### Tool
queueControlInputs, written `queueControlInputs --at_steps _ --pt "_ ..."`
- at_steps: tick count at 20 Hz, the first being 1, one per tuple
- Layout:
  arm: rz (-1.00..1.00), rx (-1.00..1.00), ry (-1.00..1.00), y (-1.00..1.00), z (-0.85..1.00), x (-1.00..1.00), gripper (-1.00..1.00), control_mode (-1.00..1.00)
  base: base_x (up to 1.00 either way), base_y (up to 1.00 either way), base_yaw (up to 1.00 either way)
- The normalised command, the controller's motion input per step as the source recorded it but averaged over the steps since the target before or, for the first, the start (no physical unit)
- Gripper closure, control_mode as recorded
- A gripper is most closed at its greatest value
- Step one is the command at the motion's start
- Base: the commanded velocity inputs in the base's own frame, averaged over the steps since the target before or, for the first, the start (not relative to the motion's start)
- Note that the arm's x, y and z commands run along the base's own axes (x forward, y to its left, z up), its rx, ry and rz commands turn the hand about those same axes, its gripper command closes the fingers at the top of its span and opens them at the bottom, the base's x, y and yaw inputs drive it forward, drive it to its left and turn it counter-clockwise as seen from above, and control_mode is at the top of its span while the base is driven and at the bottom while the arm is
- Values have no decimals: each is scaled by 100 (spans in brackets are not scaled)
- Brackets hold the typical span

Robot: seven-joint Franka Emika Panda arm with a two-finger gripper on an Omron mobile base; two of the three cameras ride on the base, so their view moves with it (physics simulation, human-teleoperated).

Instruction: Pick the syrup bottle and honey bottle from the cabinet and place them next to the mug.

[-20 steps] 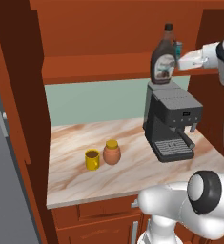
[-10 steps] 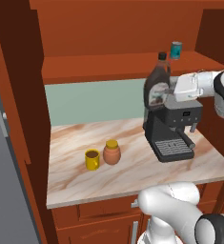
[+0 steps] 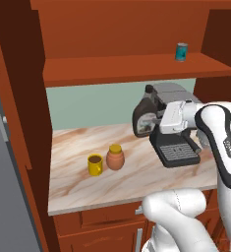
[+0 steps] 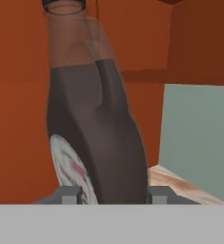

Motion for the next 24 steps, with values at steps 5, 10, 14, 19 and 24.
queueControlInputs --at_steps 5,10,14,19,24 --pt "1 0 -1 14 -67 0 100 -100 0 0 0" --pt "8 0 0 7 -57 0 100 -100 0 0 0" --pt "13 -1 0 11 -43 0 100 -100 0 0 0" --pt "23 0 0 17 -32 1 100 -100 0 0 0" --pt "24 0 0 9 -26 2 100 -100 0 0 0"
